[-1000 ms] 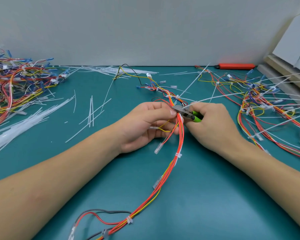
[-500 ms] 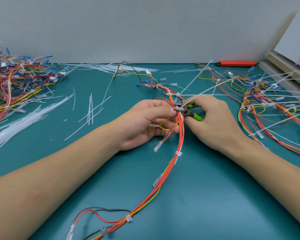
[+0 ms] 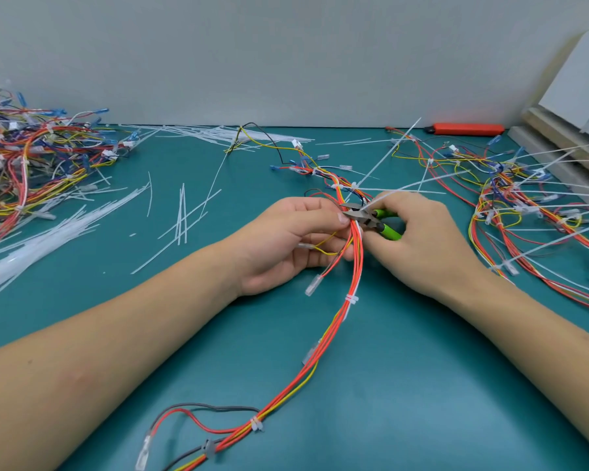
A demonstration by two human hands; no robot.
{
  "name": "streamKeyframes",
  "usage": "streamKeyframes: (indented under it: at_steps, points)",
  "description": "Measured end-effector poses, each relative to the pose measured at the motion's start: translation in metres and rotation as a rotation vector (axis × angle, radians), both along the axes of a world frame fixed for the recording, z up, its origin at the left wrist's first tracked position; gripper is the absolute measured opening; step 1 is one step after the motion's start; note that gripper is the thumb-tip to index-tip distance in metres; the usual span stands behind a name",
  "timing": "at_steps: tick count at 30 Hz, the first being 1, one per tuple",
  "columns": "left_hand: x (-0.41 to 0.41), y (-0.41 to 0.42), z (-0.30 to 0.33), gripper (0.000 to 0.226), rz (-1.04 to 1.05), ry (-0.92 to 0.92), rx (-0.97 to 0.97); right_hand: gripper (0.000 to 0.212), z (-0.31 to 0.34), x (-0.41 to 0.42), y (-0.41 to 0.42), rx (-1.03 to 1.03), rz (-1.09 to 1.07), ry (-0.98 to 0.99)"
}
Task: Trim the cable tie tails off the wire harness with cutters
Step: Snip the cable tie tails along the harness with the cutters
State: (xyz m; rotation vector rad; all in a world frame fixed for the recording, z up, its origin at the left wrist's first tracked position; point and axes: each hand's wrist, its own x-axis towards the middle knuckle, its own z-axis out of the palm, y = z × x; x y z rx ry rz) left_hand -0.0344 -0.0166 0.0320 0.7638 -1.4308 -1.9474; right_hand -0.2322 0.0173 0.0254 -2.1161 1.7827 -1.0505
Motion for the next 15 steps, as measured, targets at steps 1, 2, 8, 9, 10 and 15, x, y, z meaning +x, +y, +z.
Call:
streamKeyframes:
  at_steps: [1,2,8,9,10,15]
  points:
    - [-0.0002,-0.0002,-0.0002,0.014,0.005,0.0,0.003,0.026,0.0003,-0.0003,-0.0001,-0.003,0.011,0.021]
    - [-0.0003,-0.0003,-0.0002,0.017,0.007,-0.001,0.003,0.027,0.0003,-0.0009,-0.0003,-0.012,0.021,0.026]
    - [-0.0008,-0.0006,-0.0004,0.014,0.011,-0.002,0.002,0.026,0.0003,-0.0045,-0.0016,0.052,-0.013,0.045]
    - [-0.001,-0.0007,-0.0006,0.014,0.012,-0.003,0.003,0.026,0.0,-0.0046,-0.0017,0.076,-0.013,0.095]
    - [-0.001,-0.0007,-0.0009,0.014,0.014,-0.003,0.004,0.026,0.0001,-0.0046,-0.0018,0.093,-0.02,0.139]
    - [-0.0006,-0.0006,-0.0013,0.014,0.013,0.0,0.004,0.026,0.0025,-0.007,0.0005,0.082,-0.049,0.242]
